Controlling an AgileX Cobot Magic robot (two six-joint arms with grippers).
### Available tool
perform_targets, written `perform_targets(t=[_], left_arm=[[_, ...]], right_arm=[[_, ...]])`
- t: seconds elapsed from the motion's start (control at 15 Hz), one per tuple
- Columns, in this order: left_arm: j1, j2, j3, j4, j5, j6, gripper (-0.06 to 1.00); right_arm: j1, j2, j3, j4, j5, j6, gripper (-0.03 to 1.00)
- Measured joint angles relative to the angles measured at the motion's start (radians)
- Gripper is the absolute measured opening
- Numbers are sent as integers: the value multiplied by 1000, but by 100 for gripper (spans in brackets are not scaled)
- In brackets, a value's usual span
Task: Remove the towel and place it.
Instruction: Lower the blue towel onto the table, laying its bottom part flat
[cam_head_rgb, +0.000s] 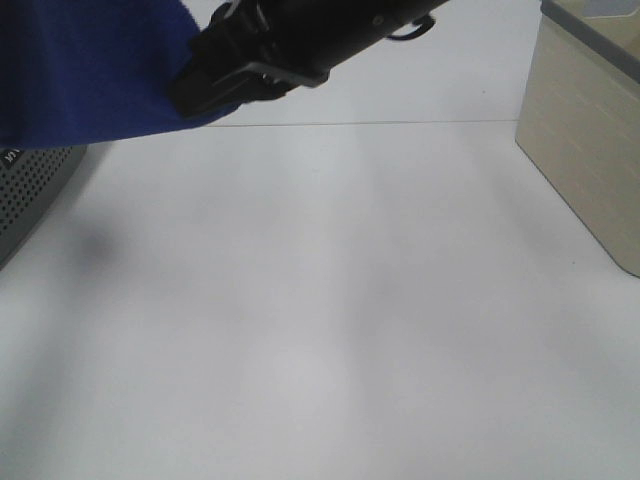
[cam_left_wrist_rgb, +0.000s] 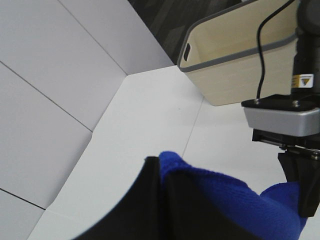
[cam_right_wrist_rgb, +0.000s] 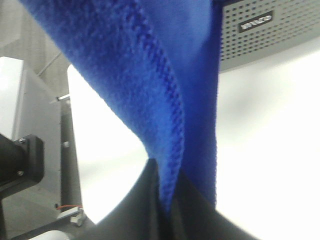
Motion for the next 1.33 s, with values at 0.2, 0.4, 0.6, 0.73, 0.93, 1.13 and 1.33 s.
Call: perform_targets(t=[0.2,0.4,0.6,0.73,0.93,1.13,1.33], left_arm=[[0,0,0,0,-100,-65,0],[0,3,0,0,-137,-70,0],[0,35,0,-1,-212,-70,0],[0,82,0,-31,-325,-39,0],[0,123,0,-109,-336,115,0],[0,131,0,-151,-345,240,0],[0,160,0,-181,-368,290,0]], right_arm=[[0,-78,-99,-265,-17,244,2],[0,-84,-241,-481,13,416,2],[0,-85,-391,-724,58,557,2],[0,-85,-514,-923,74,634,2],[0,-85,-575,-1040,74,661,2],[0,-84,-577,-1101,84,663,2],[0,-81,-577,-1193,114,663,2]])
